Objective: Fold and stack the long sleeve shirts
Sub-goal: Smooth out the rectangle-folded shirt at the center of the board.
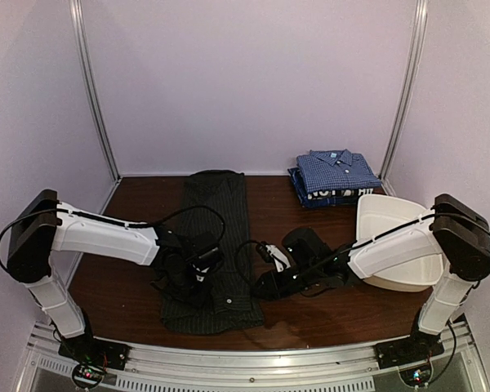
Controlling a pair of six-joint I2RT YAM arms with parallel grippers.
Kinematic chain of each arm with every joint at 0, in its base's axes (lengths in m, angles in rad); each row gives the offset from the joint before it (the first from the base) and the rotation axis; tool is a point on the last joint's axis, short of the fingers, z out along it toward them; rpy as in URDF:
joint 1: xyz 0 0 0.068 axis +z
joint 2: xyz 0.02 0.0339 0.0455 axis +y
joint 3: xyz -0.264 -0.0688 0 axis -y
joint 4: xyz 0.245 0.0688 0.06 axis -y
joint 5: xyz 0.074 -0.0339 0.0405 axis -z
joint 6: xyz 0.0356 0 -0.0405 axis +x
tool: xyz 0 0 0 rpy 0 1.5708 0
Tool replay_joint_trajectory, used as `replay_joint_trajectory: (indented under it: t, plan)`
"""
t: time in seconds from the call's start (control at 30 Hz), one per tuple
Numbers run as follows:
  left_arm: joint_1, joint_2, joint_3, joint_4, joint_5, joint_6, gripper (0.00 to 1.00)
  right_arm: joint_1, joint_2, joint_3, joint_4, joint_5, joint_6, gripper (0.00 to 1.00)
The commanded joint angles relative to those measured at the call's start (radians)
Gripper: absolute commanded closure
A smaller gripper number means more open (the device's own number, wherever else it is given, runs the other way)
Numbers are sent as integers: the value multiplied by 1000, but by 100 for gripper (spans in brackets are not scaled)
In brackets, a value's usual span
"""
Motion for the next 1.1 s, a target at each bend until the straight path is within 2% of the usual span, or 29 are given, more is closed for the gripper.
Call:
replay_joint_trajectory:
  t: [0.0,0.2,0.43,0.73,1.07]
  plan:
    - [-6,18,-12,7,-4,12,72,1,-19,-14,26,20,9,64]
    - [-6,22,-9,7,-20,10,74,2,-20,-19,32,18,12,64]
    - [-7,24,1,5,-34,13,89,2,-20,-18,30,15,10,64]
    - [-6,17,43,-38,-53,30,98,1,-16,-13,28,13,9,64]
    - [-6,8,87,-63,-11,66,99,2,-19,-20,31,13,10,64]
